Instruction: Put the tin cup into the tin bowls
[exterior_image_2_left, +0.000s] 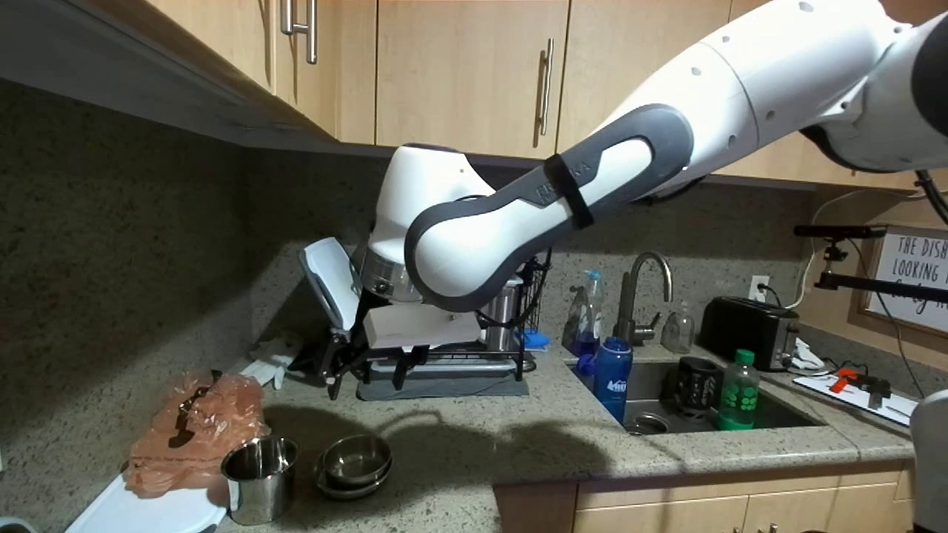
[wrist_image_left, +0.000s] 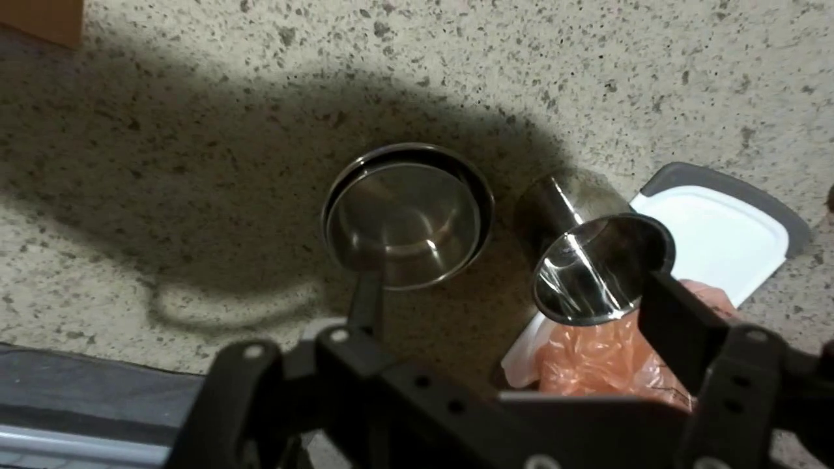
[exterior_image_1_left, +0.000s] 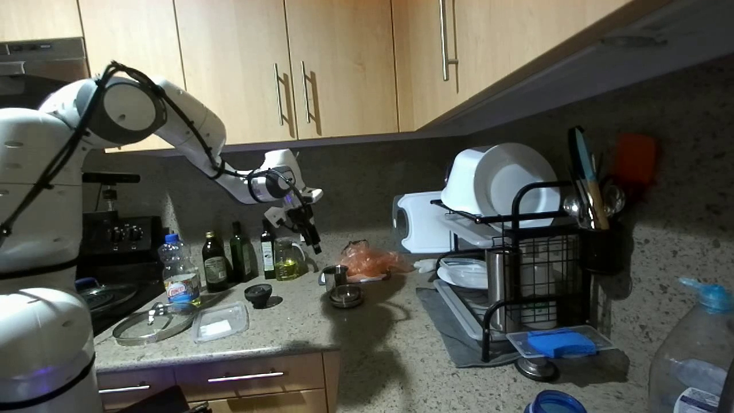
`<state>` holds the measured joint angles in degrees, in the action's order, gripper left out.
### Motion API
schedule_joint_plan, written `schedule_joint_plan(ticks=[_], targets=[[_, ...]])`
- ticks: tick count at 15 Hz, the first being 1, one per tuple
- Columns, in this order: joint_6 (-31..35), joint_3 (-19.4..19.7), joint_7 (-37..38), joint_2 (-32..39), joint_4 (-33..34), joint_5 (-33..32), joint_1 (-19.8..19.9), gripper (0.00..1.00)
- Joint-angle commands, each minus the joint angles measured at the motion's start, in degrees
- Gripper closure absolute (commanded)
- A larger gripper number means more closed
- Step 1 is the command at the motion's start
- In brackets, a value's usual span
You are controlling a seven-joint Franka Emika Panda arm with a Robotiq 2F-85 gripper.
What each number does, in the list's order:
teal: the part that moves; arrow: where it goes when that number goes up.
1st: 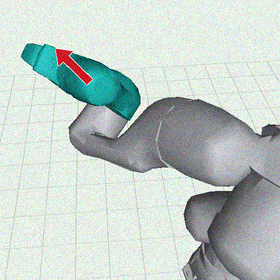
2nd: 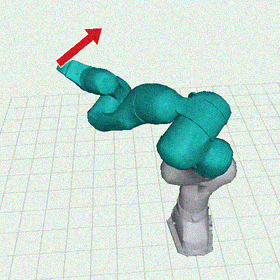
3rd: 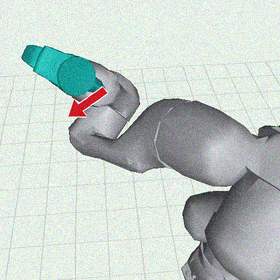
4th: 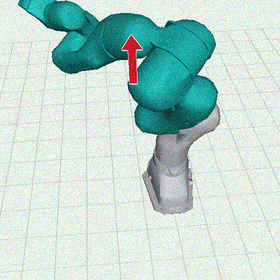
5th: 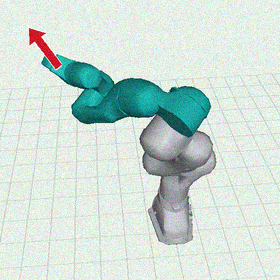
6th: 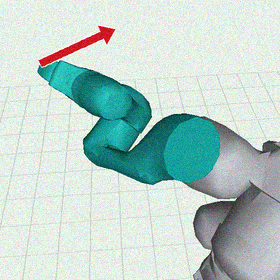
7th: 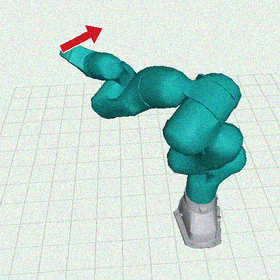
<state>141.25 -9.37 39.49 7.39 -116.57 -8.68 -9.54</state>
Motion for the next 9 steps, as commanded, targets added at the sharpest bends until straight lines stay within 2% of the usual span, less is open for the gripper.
schedule_joint_plan(ticks=[1,4,5,9], targets=[[-4.72,1.24,0.00,4.75,5.45,0.98,-1.31,0.00],[-5.69,1.71,-1.14,5.98,5.87,2.34,-1.53,0.00],[-3.58,2.23,-0.45,5.29,4.29,1.25,-1.92,0.00],[-1.88,2.57,-0.01,6.40,4.66,1.87,-1.95,0.00]])
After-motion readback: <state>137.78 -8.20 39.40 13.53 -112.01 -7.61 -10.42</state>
